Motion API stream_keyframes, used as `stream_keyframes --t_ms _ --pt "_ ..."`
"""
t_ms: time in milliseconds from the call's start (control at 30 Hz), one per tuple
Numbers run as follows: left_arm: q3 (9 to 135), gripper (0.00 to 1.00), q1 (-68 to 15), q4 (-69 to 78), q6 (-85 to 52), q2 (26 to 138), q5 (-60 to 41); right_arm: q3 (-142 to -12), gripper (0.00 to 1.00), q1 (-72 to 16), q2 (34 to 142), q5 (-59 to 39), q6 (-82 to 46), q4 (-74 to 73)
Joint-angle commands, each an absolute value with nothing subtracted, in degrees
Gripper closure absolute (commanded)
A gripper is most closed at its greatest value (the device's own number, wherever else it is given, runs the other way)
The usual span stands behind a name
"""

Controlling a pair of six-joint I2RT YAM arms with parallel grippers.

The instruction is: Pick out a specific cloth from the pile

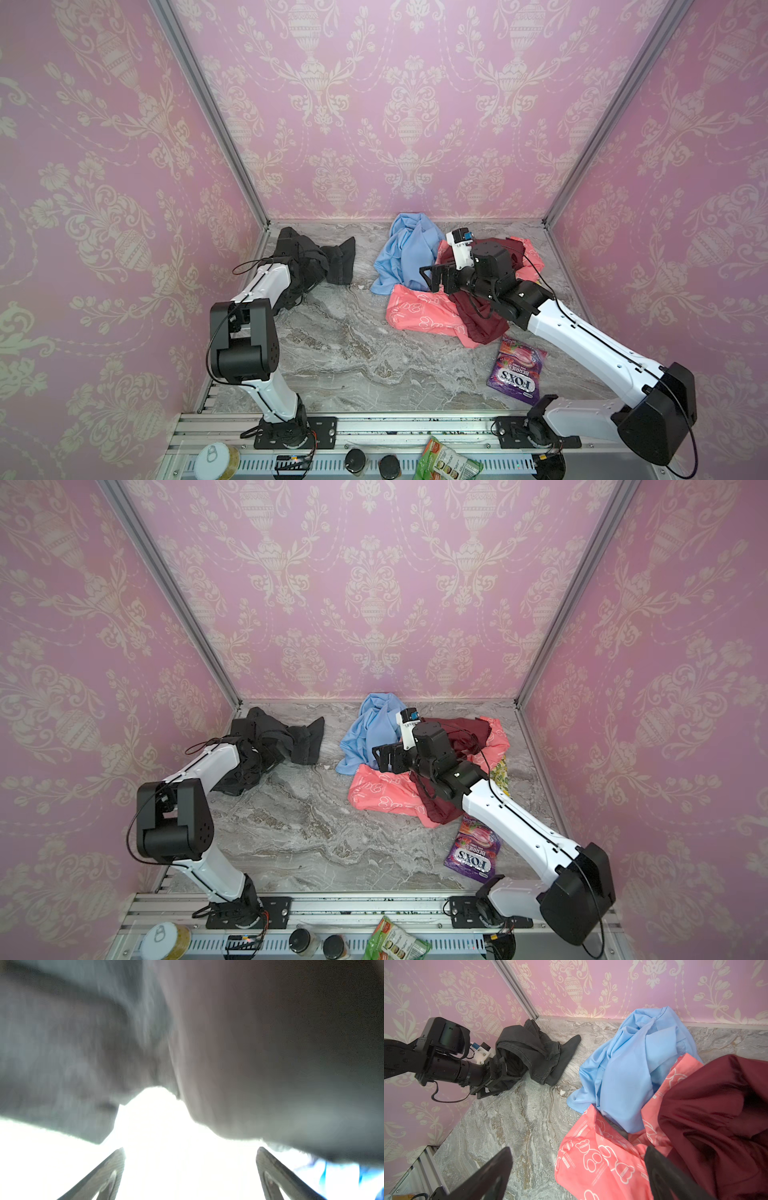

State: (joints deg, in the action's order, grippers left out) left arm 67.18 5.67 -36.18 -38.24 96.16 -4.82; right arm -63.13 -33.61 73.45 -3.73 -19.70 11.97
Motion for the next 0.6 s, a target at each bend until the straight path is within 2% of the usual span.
stream_keyframes --t_ms 0,267,367,467,567 --pt "65.85 0.01 2.75 -42.51 -32.64 90.73 -5.03 -63.38 0.0 -33.18 72.03 -5.0 -21.1 13.53" --pt "59.8 0.02 -0.73 -42.41 -28.78 79.96 -10.18 -61.99 0.0 -32.7 71.97 -5.7 -21.49 13.05" --pt "57.27 0.08 -2.01 -36.84 -29.26 73.83 -12.47 -61.65 0.0 -32.61 72.12 -6.13 -21.77 12.33" --pt "59.07 0.11 -6.02 -35.16 -27.55 72.69 -8.15 -61.44 0.0 -32.6 72.16 -6.42 -21.97 11.48" --pt "62.4 0.12 -12.57 -35.18 -24.27 76.07 -2.16 -61.44 0.0 -32.52 72.16 -5.99 -21.91 11.16"
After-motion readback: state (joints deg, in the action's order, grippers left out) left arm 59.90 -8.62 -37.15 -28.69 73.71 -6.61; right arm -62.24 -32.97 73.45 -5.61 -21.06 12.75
